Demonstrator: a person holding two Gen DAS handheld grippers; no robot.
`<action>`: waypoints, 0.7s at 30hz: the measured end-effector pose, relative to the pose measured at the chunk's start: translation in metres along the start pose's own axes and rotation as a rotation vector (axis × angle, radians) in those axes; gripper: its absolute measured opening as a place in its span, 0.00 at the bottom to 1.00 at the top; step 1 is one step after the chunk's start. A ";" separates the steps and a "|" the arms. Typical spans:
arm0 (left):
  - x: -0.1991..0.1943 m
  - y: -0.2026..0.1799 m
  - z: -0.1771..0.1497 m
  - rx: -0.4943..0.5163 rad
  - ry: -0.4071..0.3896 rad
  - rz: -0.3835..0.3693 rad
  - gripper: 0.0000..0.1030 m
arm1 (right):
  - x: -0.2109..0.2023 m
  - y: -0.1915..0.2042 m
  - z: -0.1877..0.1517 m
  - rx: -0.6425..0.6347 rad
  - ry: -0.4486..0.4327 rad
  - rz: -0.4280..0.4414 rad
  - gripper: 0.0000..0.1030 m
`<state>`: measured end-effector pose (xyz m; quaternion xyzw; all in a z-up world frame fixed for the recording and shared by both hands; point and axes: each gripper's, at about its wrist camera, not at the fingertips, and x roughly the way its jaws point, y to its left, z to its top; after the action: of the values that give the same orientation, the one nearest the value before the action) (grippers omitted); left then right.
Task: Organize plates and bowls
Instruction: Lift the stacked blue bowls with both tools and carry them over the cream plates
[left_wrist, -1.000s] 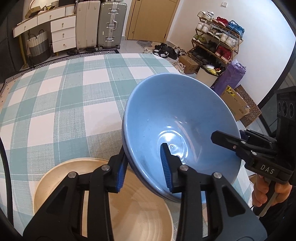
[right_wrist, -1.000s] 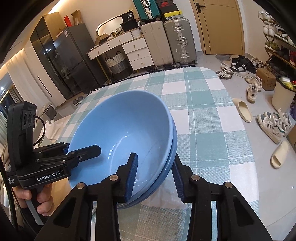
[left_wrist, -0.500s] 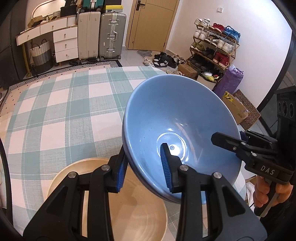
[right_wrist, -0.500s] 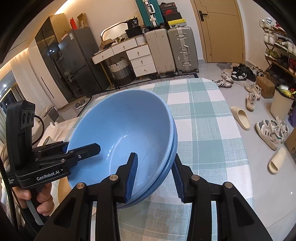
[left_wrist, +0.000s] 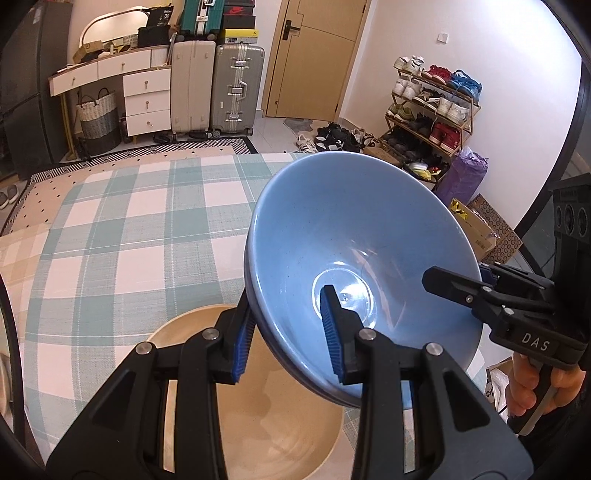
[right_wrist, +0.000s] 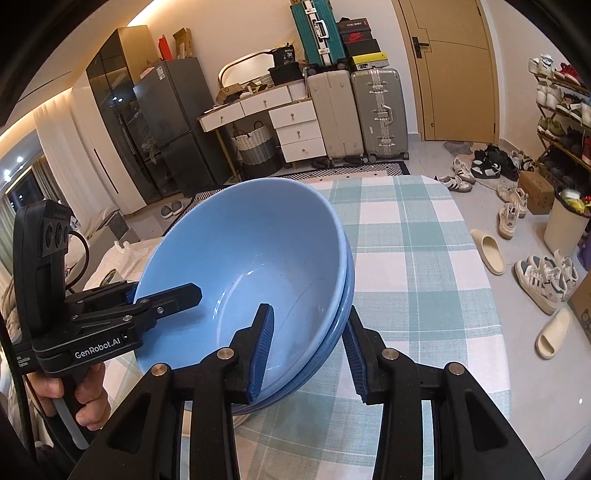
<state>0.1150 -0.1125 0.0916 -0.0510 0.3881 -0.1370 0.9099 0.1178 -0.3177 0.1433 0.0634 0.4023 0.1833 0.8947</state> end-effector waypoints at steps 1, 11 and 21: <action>-0.006 0.002 -0.001 -0.003 -0.005 0.004 0.30 | -0.001 0.003 0.000 -0.004 -0.001 0.003 0.37; -0.045 0.028 -0.017 -0.029 -0.024 0.059 0.30 | 0.005 0.039 -0.001 -0.041 0.007 0.047 0.37; -0.065 0.061 -0.036 -0.067 -0.030 0.107 0.30 | 0.025 0.070 -0.006 -0.079 0.034 0.089 0.37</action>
<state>0.0588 -0.0351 0.0999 -0.0629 0.3811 -0.0743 0.9194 0.1089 -0.2441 0.1404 0.0426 0.4066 0.2396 0.8806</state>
